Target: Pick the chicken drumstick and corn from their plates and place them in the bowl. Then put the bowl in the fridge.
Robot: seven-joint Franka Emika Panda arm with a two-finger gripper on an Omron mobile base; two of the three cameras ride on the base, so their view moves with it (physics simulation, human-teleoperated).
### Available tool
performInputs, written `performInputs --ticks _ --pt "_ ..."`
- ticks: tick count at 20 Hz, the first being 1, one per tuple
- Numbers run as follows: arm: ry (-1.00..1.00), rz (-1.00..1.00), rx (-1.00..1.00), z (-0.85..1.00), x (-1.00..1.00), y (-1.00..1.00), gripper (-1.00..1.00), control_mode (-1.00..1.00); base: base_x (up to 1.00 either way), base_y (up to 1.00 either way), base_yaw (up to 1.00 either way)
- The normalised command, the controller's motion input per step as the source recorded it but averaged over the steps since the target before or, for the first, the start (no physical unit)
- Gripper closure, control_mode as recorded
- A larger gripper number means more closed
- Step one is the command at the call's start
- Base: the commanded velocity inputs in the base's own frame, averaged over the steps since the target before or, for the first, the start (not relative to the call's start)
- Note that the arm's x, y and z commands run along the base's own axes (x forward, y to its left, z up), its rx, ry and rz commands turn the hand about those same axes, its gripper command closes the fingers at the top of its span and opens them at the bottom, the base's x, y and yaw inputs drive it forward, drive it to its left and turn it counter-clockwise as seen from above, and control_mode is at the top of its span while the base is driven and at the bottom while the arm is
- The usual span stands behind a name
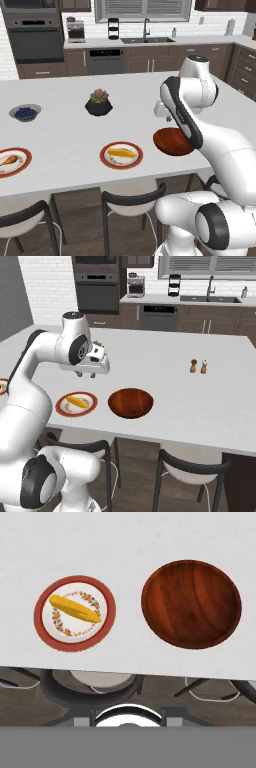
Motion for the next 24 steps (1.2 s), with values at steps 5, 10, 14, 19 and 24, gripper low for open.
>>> performInputs --ticks 5,10,14,19,24 --pt "-0.11 0.02 0.0 0.0 -0.58 0.1 -1.0 -1.0 0.0 0.0 0.0" --pt "-0.14 0.22 -0.03 -0.04 -0.95 0.78 -1.0 -1.0 0.0 0.0 0.0" --pt "-0.01 0.32 -0.18 -0.19 -0.05 0.61 -1.0 -1.0 0.0 0.0 0.0" --pt "0.15 0.49 -0.18 -0.05 0.34 0.61 -1.0 -1.0 0.0 0.0 0.0" --pt "0.28 0.44 -0.1 -0.52 0.87 0.5 -1.0 -1.0 0.0 0.0 0.0"
